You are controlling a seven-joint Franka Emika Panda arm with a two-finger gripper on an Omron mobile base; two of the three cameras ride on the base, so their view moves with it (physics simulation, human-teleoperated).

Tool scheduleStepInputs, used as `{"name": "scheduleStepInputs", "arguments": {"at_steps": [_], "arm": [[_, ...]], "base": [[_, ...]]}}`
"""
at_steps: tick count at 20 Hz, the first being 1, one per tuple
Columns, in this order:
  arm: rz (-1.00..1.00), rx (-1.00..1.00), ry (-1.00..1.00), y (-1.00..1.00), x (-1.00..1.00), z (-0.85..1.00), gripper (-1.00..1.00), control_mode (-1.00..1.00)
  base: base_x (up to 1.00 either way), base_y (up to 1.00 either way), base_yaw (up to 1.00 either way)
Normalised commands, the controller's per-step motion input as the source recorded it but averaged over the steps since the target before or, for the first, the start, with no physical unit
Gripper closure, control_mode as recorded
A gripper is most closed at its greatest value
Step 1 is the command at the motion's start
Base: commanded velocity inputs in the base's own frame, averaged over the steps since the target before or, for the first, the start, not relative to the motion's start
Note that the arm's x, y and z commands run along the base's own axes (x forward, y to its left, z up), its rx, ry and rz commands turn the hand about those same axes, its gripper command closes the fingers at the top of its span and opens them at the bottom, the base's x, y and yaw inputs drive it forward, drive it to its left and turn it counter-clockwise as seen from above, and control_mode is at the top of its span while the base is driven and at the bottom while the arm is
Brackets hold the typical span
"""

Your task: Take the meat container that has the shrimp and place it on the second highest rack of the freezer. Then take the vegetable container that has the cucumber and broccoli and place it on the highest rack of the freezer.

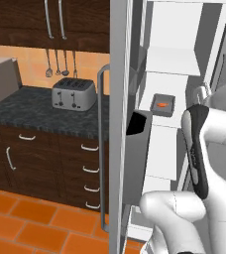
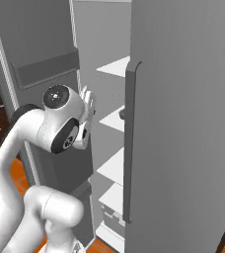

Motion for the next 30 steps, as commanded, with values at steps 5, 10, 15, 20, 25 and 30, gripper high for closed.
{"name": "scheduleStepInputs", "arguments": {"at_steps": [5,10,15,20,25,30], "arm": [[0.07,0.00,-0.11,0.26,-0.97,0.19,-1.00,-1.00],[0.00,0.00,0.00,0.00,0.00,0.00,-1.00,1.00],[0.00,0.00,0.00,0.00,0.00,0.00,-1.00,1.00],[0.00,0.00,0.00,0.00,0.00,0.00,-1.00,1.00],[0.00,0.00,0.00,0.00,0.00,0.00,-1.00,1.00],[0.00,0.00,0.00,0.00,0.00,0.00,-1.00,1.00]], "base": [[0.00,0.00,0.00],[-0.40,-0.04,0.02],[-0.21,-0.90,0.17],[-0.65,-0.56,0.60],[-0.40,-0.42,0.78],[-0.24,-0.04,0.73]]}}
